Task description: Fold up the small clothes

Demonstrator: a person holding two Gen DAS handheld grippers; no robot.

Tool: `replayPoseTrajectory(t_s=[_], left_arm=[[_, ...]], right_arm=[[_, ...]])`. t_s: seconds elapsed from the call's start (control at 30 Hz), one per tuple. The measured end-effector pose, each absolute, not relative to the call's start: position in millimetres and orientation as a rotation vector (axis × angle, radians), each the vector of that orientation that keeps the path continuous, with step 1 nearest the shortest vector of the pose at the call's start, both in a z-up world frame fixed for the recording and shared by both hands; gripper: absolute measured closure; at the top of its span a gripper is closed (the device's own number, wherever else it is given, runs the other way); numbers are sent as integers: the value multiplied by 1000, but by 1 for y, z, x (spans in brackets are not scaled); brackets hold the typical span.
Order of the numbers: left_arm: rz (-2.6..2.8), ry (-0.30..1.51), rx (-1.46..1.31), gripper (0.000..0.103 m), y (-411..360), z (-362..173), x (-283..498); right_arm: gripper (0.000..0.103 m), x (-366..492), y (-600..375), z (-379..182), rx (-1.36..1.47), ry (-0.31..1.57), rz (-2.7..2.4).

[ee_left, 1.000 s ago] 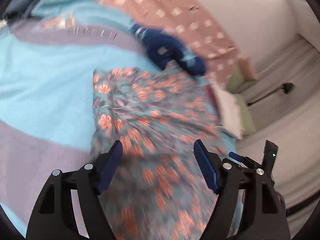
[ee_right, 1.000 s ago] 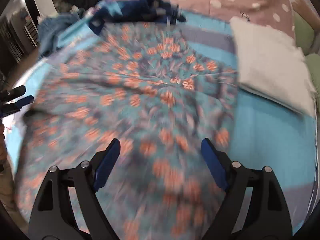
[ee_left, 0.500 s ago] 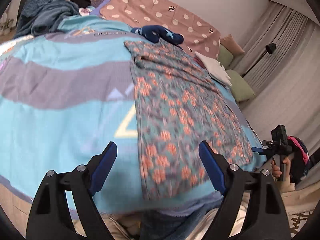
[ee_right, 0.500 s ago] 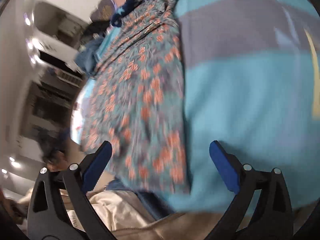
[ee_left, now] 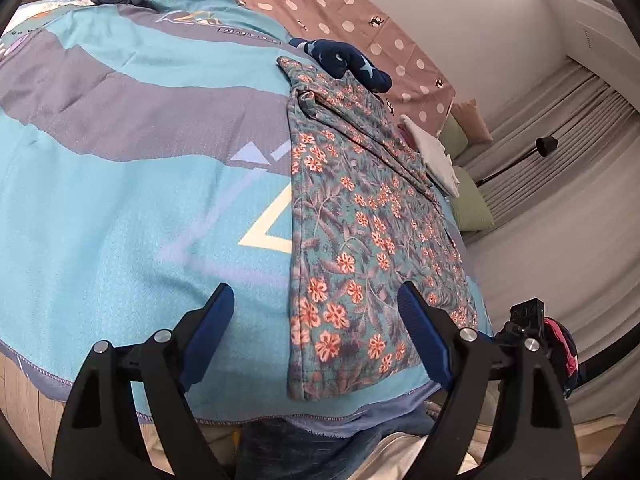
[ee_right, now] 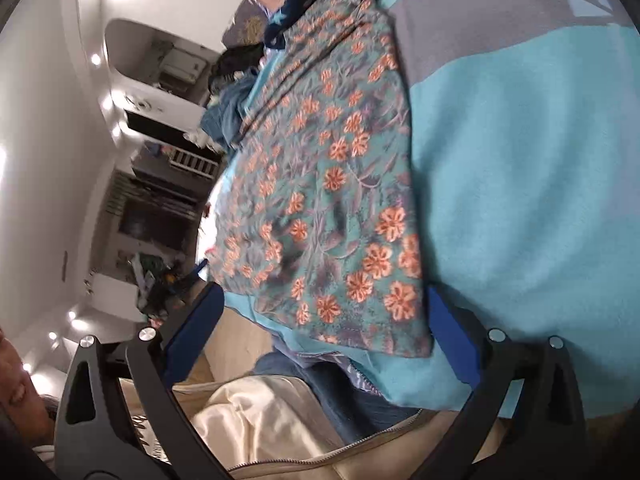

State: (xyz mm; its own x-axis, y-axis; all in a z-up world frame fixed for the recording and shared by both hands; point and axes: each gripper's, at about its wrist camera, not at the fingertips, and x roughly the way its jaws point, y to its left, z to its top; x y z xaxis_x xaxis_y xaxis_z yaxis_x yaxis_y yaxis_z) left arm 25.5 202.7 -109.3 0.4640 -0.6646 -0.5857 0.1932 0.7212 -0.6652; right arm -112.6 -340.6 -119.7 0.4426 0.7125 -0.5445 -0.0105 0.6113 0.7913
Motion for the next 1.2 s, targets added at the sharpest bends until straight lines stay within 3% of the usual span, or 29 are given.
replayPoseTrajectory(t_s=[0.1,0.17,0.23,0.33,0.57,0.67,0.7,0.77,0.87,0.93,1.0,1.13,1.2], left_arm=[[-595,1010,-608,19,201,-121,34],[-596,1041,-663,19,204,-131,39],[-609,1040,-720,19,210,-137,39],[-637,1038,-782,19,218,-143,35],[-800,1092,-811,19,206,-143,17],[-827,1088,-831,19,199,-146,14],[-841,1082,-871,20,200,-148,16],[-893,1096,-941,48,194,-154,21],[-888,1143,-854,65,176,-156,19],[-863,1156,-873,77,172,-163,20],[-825,1148,-906,84,176,-167,20],[-772,1066,-871,98,181,-156,13],[-747,1036,-876,98,185,-149,13]], right_arm=[[8,-108,-335,-111,832,981,571],[21,-104,-332,-110,780,996,529],[57,-104,-337,-122,794,1037,485],[94,-107,-348,-141,843,1065,418],[97,-110,-352,-146,875,1028,427],[87,-108,-354,-149,904,1012,473],[77,-106,-354,-149,922,1003,493],[75,-106,-352,-146,911,985,499],[74,-104,-345,-140,850,991,482],[83,-105,-345,-140,841,993,457],[95,-107,-346,-142,836,997,424],[97,-115,-350,-143,847,970,393],[98,-118,-351,-136,838,944,400]])
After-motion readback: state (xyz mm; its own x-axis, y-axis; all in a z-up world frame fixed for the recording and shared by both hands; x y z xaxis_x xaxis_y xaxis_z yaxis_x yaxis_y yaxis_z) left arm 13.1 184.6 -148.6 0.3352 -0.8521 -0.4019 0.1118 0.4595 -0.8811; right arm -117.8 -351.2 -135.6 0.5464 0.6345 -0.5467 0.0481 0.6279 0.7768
